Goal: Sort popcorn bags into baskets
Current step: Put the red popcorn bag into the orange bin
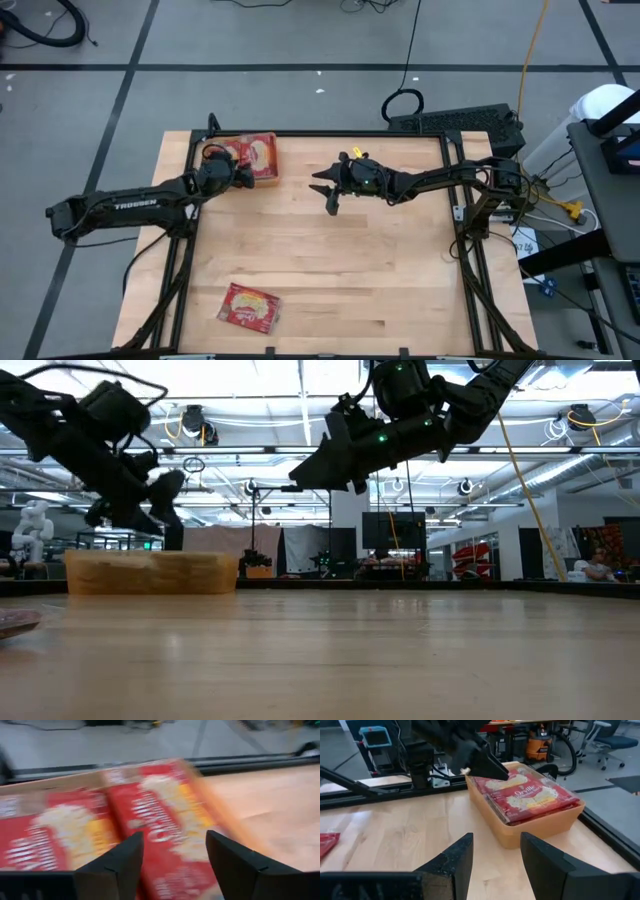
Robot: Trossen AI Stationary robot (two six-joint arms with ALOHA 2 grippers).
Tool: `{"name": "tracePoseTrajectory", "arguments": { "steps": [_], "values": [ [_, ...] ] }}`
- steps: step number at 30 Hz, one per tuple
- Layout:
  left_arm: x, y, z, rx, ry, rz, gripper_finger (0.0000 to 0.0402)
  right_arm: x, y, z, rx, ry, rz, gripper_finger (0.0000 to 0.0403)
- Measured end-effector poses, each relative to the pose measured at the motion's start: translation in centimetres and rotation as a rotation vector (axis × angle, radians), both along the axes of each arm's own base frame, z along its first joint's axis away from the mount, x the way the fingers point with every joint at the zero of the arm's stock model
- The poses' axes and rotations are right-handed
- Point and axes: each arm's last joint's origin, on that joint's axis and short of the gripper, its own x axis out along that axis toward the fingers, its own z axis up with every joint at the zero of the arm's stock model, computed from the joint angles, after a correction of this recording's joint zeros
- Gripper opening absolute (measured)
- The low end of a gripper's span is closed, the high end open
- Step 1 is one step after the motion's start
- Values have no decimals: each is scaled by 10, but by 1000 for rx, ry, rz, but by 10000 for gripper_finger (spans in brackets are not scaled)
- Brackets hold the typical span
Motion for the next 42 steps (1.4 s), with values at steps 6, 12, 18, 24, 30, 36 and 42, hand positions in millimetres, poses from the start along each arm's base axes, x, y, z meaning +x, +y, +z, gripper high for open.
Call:
{"name": "tracePoseTrajectory", "arguments": {
  "steps": [6,12,18,24,30,36,42],
  "values": [
    [5,11,-17,-24,129,23,174,1,4,0,54,-8,-3,157],
    [18,18,-33,-46,171,-13,147,3,19,-2,59,14,38,157],
    [27,20,-39,-31,158,-37,141,3,31,-5,61,47,63,157],
    [26,19,-33,-1,164,-73,140,4,41,-5,78,47,87,157],
    [20,11,-13,54,89,-113,140,4,58,-7,118,62,114,157],
    [18,-10,8,104,-4,-269,140,3,82,-11,132,101,135,157],
    [23,-51,9,-47,-92,-580,141,-1,110,-15,126,159,211,157]
  ]
}}
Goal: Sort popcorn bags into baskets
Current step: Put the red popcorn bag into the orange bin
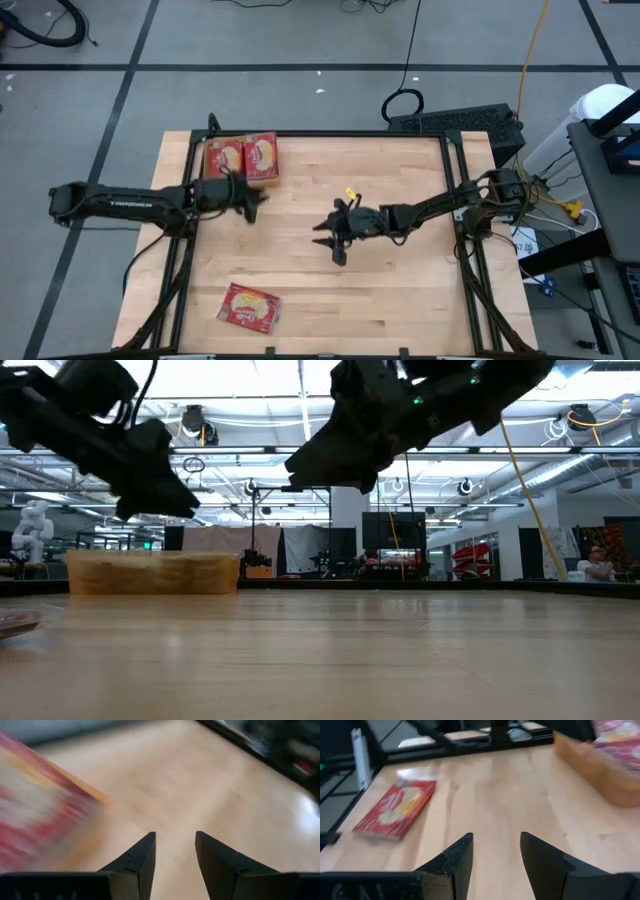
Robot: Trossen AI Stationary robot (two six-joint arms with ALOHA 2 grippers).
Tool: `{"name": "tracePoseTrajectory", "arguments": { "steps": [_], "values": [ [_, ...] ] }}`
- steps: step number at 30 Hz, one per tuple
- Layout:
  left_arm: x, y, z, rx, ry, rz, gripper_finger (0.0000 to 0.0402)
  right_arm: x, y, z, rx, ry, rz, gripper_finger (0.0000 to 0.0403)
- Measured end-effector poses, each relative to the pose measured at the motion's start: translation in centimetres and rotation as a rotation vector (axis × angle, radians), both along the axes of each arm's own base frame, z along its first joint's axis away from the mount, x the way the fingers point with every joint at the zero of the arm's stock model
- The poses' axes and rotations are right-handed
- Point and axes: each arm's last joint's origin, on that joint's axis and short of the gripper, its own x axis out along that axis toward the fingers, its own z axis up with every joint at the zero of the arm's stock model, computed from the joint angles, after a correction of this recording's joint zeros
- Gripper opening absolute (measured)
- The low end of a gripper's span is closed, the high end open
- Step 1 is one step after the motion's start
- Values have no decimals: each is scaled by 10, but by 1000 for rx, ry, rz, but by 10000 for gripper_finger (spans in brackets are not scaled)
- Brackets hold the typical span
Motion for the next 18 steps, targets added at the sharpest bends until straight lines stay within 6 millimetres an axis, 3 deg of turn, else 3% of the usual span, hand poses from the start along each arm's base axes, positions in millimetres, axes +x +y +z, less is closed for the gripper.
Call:
{"name": "tracePoseTrajectory", "arguments": {
  "steps": [5,11,18],
  "values": [
    [1,-49,-8,-109,60,-334,141,-6,19,-7,-31,77,30,157],
    [-13,-108,-12,-75,103,-654,141,-10,27,-10,-78,111,-14,157],
    [-35,-142,-27,-154,231,-773,142,-10,27,-9,-95,99,-45,157]
  ]
}}
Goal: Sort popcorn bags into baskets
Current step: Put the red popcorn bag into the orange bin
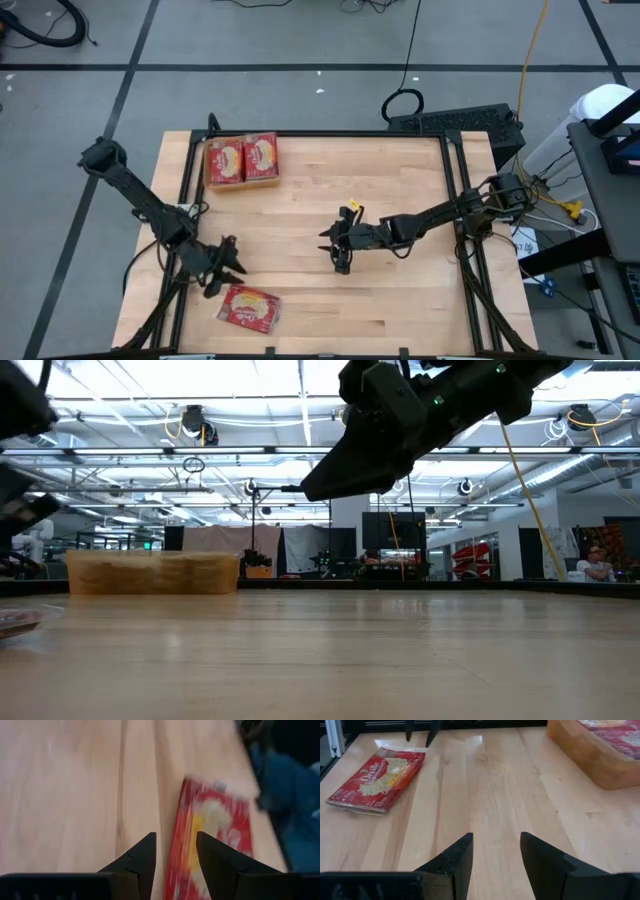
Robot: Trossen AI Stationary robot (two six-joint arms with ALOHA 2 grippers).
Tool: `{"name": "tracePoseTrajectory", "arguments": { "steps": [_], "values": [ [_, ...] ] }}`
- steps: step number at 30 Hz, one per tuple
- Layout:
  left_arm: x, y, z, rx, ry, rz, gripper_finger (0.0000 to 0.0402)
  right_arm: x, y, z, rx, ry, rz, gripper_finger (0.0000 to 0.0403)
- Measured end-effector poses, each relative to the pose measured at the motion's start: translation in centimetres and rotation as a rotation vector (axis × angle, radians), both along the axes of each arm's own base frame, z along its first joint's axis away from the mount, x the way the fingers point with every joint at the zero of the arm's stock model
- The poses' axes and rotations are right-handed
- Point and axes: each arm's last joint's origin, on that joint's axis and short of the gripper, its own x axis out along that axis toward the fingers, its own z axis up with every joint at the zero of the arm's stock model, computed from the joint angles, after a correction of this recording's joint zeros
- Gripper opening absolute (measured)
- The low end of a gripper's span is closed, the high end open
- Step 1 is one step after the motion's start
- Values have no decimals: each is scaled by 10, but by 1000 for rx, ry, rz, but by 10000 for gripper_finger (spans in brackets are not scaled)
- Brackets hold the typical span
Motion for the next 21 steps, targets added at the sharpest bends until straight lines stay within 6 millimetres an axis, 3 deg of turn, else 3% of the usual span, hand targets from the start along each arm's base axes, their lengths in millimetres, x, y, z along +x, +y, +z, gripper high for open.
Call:
{"name": "tracePoseTrajectory", "arguments": {
  "steps": [4,14,18,21],
  "values": [
    [-8,-5,-15,39,132,8,171,0,-1,0,-21,1,11,157],
    [-11,-16,-30,-17,274,22,305,-1,0,-2,-27,20,18,157],
    [-13,-19,-29,-84,327,43,320,-1,0,-2,-28,25,18,157],
    [-15,-19,-30,-118,372,74,304,-1,0,-2,-27,25,18,157]
  ]
}}
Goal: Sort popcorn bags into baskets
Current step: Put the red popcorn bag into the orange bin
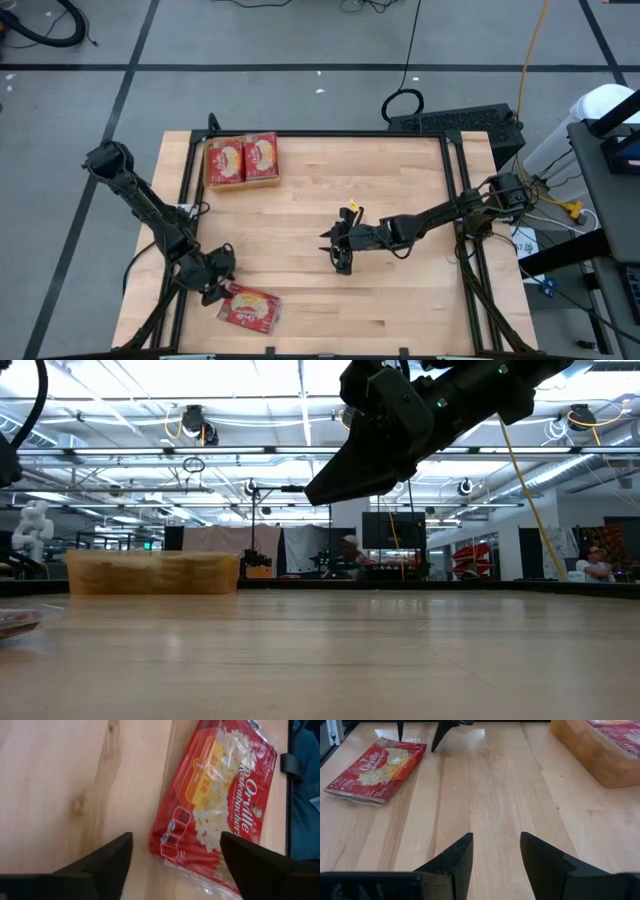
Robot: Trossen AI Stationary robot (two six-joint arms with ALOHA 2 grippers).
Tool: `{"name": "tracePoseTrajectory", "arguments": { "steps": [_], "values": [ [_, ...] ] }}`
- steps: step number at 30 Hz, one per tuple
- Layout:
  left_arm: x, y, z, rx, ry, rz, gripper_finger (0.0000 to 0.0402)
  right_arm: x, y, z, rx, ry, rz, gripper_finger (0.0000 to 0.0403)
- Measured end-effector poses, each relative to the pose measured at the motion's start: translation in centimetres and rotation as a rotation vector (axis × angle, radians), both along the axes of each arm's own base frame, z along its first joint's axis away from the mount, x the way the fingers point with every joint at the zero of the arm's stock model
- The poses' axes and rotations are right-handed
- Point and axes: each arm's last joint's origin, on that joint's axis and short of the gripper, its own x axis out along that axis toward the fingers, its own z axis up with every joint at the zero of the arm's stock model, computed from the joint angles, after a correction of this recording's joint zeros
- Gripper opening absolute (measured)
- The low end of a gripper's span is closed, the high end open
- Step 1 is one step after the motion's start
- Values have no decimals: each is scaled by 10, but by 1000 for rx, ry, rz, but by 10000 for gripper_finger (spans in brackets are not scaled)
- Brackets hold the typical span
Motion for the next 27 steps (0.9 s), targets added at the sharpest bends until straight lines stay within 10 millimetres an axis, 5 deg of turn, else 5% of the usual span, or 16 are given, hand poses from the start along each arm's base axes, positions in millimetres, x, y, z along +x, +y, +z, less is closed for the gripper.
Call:
{"name": "tracePoseTrajectory", "arguments": {
  "steps": [14,21,27],
  "values": [
    [-3,-5,0,-36,-4,-13,22,0,0,0,-16,1,14,157],
    [9,-2,5,18,-160,-13,4,0,0,1,-4,-8,4,157],
    [22,11,8,130,-258,30,2,5,-2,7,294,-85,-80,167]
  ]
}}
